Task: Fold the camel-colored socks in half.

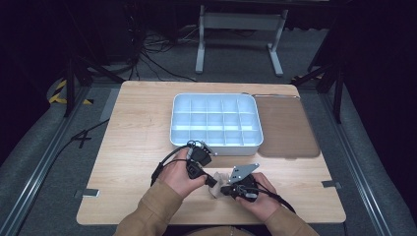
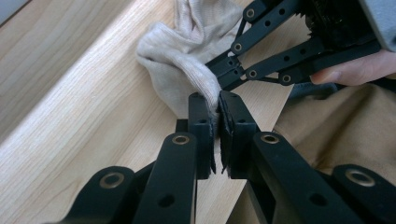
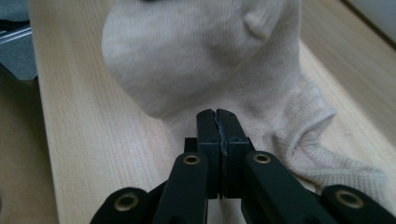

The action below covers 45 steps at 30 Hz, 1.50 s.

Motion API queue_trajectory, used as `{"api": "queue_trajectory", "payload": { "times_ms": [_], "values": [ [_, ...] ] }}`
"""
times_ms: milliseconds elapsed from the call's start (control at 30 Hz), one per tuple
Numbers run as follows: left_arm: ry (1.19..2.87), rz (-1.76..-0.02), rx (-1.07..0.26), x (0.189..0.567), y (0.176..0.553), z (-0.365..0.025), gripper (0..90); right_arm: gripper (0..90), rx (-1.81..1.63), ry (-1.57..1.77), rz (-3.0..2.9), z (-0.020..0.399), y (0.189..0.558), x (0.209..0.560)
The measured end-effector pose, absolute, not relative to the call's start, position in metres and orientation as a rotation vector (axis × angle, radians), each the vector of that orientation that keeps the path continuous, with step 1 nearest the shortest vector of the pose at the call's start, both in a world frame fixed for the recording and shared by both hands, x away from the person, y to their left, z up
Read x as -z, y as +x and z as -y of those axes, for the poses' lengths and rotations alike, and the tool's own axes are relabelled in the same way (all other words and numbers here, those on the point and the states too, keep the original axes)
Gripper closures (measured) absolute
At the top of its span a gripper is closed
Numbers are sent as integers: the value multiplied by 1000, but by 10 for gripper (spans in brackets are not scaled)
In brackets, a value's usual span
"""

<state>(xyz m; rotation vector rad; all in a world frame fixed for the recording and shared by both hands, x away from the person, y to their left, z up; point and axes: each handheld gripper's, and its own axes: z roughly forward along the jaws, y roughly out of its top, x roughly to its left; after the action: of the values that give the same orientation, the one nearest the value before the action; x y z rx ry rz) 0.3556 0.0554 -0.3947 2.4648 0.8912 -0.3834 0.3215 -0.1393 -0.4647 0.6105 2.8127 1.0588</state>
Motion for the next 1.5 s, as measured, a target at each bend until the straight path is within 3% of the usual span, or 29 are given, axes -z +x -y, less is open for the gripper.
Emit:
{"api": "queue_trajectory", "payload": {
  "times_ms": [367,1067,1500],
  "values": [
    [2466,-924,404,391,361,-60,839,897,-929,838,-2752,187,329,451],
    [2463,-817,435,391,364,-21,837,900,-1014,740,-2811,173,331,463],
    [2509,-880,427,410,373,-4,836,900,-1021,747,-2801,173,330,463]
  ]
}}
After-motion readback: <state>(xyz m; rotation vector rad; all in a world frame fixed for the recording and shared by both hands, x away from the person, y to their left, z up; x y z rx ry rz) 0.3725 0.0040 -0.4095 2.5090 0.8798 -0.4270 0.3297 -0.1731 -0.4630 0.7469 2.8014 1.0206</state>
